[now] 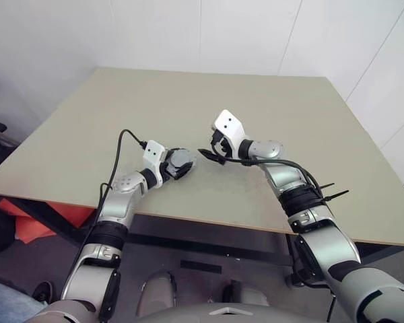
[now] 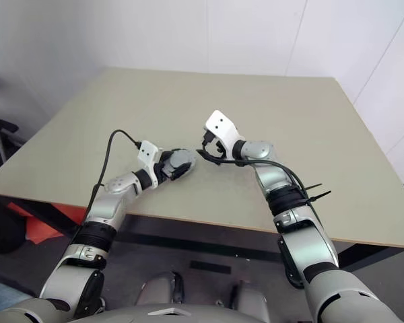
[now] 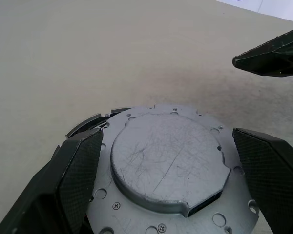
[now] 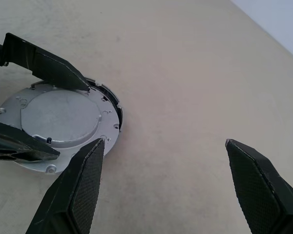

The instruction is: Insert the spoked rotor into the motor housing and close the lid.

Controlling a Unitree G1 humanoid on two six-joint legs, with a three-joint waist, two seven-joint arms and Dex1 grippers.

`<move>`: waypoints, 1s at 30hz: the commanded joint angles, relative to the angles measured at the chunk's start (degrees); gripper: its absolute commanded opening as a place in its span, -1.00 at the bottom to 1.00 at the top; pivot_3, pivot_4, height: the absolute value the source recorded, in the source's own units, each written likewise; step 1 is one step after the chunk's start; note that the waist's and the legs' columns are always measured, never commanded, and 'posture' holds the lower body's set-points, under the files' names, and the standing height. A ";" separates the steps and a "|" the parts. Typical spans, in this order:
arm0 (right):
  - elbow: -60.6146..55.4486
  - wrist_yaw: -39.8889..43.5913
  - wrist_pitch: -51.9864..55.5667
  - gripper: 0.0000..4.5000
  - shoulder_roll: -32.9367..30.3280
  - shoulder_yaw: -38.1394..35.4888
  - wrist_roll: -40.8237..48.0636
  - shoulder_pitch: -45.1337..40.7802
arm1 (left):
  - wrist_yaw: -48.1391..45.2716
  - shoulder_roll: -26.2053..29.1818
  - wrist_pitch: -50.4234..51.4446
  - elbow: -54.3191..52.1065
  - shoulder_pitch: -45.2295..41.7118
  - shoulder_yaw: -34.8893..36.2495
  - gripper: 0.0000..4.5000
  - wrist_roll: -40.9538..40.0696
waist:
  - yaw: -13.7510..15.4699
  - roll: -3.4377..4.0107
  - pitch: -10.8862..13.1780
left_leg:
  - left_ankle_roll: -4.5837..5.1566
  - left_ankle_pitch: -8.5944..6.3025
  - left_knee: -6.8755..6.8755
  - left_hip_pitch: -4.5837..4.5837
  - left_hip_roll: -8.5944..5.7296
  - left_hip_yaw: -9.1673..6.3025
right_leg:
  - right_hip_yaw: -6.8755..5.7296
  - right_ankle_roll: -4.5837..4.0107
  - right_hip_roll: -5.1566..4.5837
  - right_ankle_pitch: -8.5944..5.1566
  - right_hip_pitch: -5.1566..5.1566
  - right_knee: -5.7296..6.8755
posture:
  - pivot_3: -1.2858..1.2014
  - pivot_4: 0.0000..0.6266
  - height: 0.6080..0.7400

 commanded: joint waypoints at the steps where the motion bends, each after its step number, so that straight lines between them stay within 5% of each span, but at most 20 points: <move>1: -0.86 -0.42 -0.96 1.00 0.04 -0.29 0.09 -1.02 | -0.85 -0.08 2.57 1.79 1.15 -0.99 0.74 0.04 | 0.00 0.00 0.00 | 0.00 0.00 -0.03 0.00 -0.01 0.00 | 0.00 0.00 0.00 0.00 0.00 -0.03 | 0.03 -1.00 1.00; 4: -0.77 -0.53 -1.01 1.00 0.05 -0.32 0.07 -1.04 | -0.47 0.18 2.46 1.58 1.35 -1.15 0.36 0.53 | 0.04 0.00 0.00 | 0.00 0.00 -0.13 0.00 -0.05 0.00 | 0.00 -0.01 0.00 0.01 0.01 -0.09 | 0.03 -1.00 1.00; 30: 0.34 -0.08 -2.71 1.00 -0.39 1.30 -1.68 -0.89 | 10.99 -0.36 -14.60 7.34 1.95 0.27 0.36 5.63 | -0.24 -0.01 0.01 | -0.02 0.01 -0.26 0.25 -0.03 -0.03 | -0.01 0.02 0.01 -0.01 -0.07 -0.14 | 0.03 -1.00 1.00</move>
